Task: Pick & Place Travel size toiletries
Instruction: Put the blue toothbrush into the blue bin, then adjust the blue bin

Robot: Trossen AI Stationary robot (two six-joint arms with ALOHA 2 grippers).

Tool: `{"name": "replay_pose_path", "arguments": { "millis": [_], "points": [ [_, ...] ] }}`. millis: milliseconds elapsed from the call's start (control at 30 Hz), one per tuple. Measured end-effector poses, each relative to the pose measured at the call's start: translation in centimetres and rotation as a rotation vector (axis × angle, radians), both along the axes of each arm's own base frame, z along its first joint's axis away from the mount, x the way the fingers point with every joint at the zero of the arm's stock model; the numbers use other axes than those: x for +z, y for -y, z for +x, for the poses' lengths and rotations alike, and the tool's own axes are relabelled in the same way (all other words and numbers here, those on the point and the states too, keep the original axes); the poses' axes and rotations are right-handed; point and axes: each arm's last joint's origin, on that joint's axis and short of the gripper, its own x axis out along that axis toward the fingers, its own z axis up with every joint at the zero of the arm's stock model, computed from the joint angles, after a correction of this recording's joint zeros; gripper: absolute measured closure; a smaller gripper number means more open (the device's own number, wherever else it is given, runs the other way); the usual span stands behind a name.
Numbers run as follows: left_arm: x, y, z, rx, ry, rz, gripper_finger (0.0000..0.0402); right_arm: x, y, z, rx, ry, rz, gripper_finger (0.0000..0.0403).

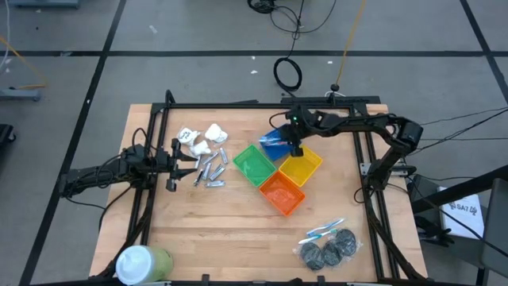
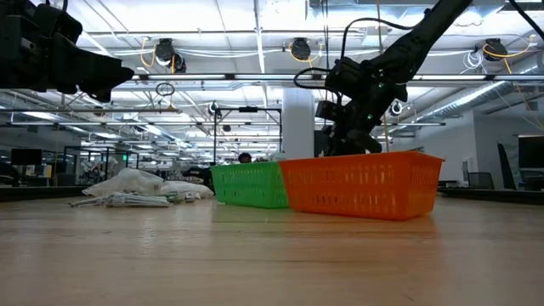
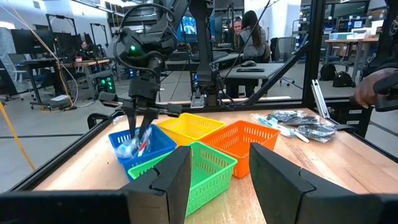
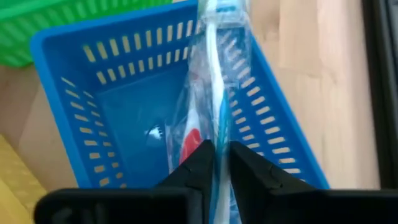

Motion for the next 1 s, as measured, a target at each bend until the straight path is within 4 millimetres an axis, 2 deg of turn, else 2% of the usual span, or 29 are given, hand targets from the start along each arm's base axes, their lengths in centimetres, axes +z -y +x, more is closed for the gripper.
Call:
{"name": "replay_pose_path", "arguments": {
  "millis": [333, 667, 767, 867, 1000],
  "points": [
    [0.0, 0.0, 0.0, 0.000, 0.000, 0.000, 0.0243, -0.2, 0.0, 0.0, -0.040, 0.016, 0.032, 0.0325],
    [0.0, 0.0, 0.0, 0.000, 0.000, 0.000, 0.0243, 0.2, -1.0, 0.4, -0.022, 0.029, 0.037, 0.0242],
    [0.0, 0.0, 0.0, 0.000, 0.000, 0.000, 0.0243, 1.4, -1.8, 0.5, 0.010, 0.062, 0.010, 0.0222],
    [0.0, 0.0, 0.0, 0.000, 0.000, 0.000, 0.0243, 3.5, -2.7, 0.3, -0.006, 0.104, -0.072, 0.0213],
    [0.0, 0.0, 0.0, 0.000, 0.000, 0.000, 0.0243, 6.1, -2.7, -0.9, -0.241, 0.126, -0.223, 0.0215]
  ]
}}
